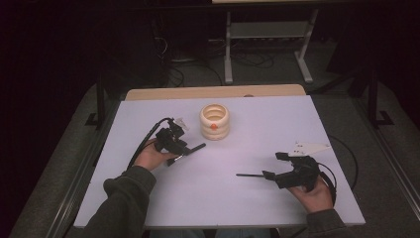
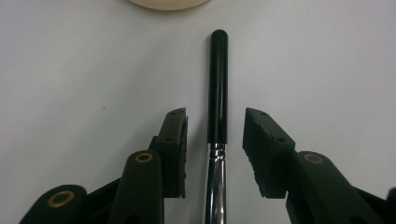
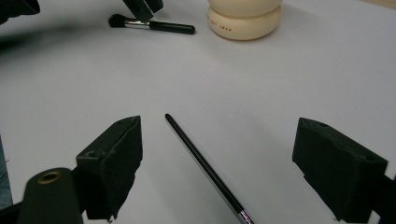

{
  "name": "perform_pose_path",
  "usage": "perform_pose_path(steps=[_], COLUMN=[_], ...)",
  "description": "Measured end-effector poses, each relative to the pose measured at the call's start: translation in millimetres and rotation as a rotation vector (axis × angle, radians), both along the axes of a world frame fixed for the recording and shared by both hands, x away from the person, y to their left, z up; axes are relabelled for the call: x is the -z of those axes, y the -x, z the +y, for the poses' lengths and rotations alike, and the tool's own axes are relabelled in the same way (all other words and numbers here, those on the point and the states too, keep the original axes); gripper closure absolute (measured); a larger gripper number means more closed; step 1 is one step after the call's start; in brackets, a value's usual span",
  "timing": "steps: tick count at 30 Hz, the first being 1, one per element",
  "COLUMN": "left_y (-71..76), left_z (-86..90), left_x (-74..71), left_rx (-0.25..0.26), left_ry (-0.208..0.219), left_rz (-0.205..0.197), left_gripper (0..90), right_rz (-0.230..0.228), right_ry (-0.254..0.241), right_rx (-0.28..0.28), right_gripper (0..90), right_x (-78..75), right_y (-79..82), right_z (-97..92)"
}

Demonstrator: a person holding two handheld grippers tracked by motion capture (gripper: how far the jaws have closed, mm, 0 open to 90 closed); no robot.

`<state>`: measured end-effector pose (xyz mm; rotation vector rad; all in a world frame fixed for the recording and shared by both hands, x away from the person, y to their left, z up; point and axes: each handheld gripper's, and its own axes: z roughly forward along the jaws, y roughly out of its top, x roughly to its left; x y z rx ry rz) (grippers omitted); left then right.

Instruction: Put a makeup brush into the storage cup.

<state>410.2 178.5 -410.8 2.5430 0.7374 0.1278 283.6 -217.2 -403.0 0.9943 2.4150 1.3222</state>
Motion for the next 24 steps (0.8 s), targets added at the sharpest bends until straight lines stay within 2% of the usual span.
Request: perform_pose_path(steps=[3, 6, 10, 13, 14, 19, 24], left_y=[-0.6, -1.3, -3.4, -3.8, -3.0, -1.9, -2.6], left_z=[-1.7, -5.9, -9.7, -12.3, -14.9, -18.0, -17.8], left_x=[1.8, 4.4, 4.3, 5.1, 7.5, 11.4, 11.4], left_rx=[0.000, 0.000, 0.005, 0.012, 0.004, -0.021, -0.020], left_ry=[-0.003, -0.027, -0.020, -0.033, -0.052, -0.068, -0.080], left_rz=[0.003, -0.002, 0.000, 0.004, 0.005, 0.021, 0.015], left_gripper=[61.7, 62.4, 64.6, 66.9, 67.2, 67.2, 70.1], right_rz=[-0.002, -0.002, -0.007, -0.010, -0.008, -0.016, -0.019], right_ry=[0.001, 0.005, 0.003, 0.000, -0.001, -0.002, -0.002], right_rx=[-0.001, -0.005, -0.004, -0.004, -0.001, -0.003, -0.004], right_gripper=[14.9, 14.9, 15.1, 15.1, 15.2, 16.4, 17.2], right_x=[-0.1, 0.3, -0.3, -0.5, -0.9, -1.8, -2.2], right_y=[0.1, -0.4, -0.5, 0.2, 0.9, 1.9, 1.9], right_z=[0.5, 0.8, 1.1, 0.7, 0.5, 0.5, 0.9])
